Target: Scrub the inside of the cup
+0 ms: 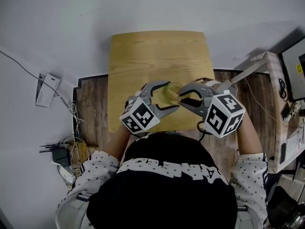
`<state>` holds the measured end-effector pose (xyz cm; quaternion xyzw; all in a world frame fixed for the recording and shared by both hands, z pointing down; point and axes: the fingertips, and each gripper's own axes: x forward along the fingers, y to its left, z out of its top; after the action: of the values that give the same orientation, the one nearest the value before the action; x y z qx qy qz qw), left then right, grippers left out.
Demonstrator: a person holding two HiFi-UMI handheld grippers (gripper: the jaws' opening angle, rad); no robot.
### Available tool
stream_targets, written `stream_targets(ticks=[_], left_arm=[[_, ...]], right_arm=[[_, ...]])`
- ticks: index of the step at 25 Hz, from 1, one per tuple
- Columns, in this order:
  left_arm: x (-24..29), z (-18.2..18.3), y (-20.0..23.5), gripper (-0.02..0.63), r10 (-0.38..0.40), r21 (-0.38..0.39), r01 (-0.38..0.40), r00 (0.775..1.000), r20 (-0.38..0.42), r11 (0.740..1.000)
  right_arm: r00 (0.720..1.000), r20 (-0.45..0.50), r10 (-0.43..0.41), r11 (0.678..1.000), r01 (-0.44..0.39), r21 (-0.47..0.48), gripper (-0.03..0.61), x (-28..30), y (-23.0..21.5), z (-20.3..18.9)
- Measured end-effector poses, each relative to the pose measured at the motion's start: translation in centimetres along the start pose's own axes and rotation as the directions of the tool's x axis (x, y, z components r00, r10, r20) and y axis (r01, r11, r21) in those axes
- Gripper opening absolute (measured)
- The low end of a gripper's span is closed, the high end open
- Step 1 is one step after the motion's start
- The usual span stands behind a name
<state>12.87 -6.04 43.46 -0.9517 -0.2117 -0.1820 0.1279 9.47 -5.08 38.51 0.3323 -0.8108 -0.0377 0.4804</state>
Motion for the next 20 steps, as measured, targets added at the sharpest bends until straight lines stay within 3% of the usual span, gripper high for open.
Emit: stream_targets(ticks=[9,15,20], left_arm=[[-1.0,-1.6,1.5,0.365,0.071,-0.041,-0.071,0.997,-0.013,0.997],[-1.3,-2.6,2.1,0.365,0.087,-0.074,-0.089,0.996,-0.017,0.993],[-1.3,-3.1,2.5,0.365,0.115,-0.074,-0.116,0.993,-0.014,0.990]], right_arm=[[0.987,0.131,-0.090,0.990,0.075,0.116,0.057,-1.8,-1.4,1.6],[0.956,0.239,-0.170,0.968,0.117,0.224,0.057,-2.9,-2.8,2.5],[0.934,0.235,-0.268,0.930,0.187,0.317,0.057,-2.8,-3.7,2.0]])
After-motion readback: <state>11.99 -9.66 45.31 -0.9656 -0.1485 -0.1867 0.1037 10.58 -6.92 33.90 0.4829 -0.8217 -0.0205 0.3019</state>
